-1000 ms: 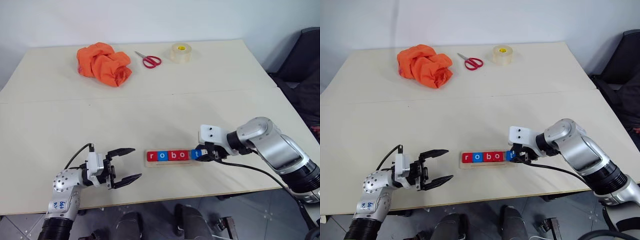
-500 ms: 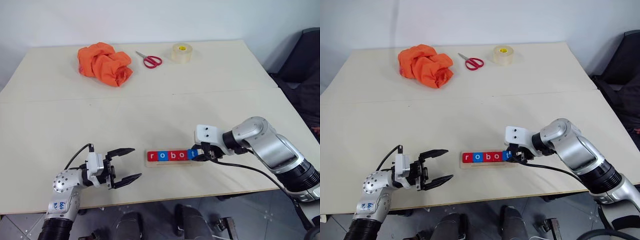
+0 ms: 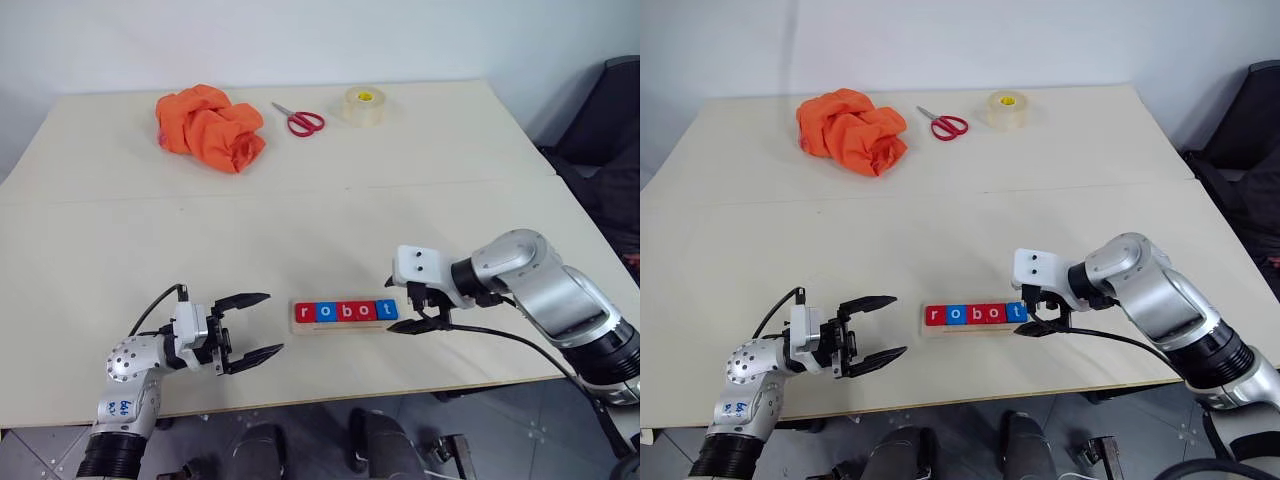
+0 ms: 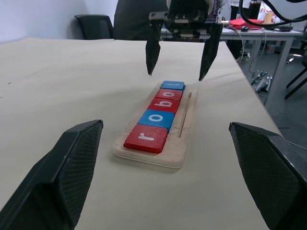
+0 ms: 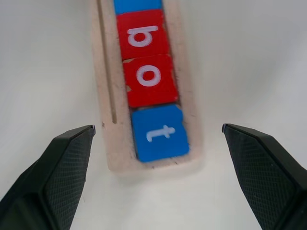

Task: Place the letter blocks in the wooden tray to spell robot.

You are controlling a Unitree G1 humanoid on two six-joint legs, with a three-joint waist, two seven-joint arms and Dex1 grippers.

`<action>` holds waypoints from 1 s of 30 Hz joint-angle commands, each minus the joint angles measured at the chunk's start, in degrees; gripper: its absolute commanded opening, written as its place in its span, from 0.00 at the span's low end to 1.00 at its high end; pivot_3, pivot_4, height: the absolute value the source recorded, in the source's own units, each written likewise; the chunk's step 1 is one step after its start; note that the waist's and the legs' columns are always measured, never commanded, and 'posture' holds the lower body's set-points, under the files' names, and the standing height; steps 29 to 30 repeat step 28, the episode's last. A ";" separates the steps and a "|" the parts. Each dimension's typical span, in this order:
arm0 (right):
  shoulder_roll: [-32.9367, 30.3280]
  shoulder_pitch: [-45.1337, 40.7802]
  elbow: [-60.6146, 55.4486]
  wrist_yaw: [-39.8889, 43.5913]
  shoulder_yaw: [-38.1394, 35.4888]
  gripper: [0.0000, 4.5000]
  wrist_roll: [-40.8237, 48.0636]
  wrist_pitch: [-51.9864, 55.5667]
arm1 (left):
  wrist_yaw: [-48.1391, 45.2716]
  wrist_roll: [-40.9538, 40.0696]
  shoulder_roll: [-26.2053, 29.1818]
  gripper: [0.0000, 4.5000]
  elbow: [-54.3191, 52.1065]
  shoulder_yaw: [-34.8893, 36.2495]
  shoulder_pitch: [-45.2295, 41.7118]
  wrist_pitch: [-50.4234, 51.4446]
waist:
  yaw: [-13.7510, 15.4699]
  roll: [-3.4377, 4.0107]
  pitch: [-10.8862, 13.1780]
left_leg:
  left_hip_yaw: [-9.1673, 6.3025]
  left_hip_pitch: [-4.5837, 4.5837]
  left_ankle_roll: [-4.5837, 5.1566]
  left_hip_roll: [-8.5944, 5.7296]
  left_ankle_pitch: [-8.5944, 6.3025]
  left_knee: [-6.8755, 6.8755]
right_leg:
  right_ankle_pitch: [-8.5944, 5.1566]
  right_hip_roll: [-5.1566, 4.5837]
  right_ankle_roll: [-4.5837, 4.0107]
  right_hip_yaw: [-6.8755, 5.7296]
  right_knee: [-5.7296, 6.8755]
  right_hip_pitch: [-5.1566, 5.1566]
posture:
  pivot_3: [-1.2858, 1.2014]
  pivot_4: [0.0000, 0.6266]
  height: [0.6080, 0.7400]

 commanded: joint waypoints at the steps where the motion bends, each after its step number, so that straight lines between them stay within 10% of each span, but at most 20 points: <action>1: 1.29 4.18 -1.69 -1.30 -8.50 0.99 5.26 -5.48 | 4.01 1.65 0.17 1.00 -0.89 1.74 -0.43 -0.61 | 0.14 0.00 0.00 | 0.00 0.00 0.00 0.00 0.00 0.00 | 0.00 0.00 0.00 -0.01 0.00 0.01 | 0.52 0.24 1.00; 12: 1.57 19.69 16.98 14.30 -26.96 0.99 18.39 -32.65 | 0.86 -5.08 4.82 1.00 -0.74 9.25 1.72 0.79 | 0.14 -0.02 -0.01 | 0.00 0.16 0.02 0.01 0.01 0.01 | 0.03 0.06 0.05 -0.02 -0.05 0.22 | 0.52 0.24 1.00; 30: 2.49 8.45 35.50 20.52 -26.64 0.99 19.63 -41.30 | -3.86 -9.02 5.93 1.00 2.76 13.00 -2.49 0.50 | -0.02 -0.01 -0.01 | 0.05 0.25 -0.09 0.09 0.08 0.01 | 0.04 0.11 0.04 0.02 0.02 0.22 | 0.52 0.24 1.00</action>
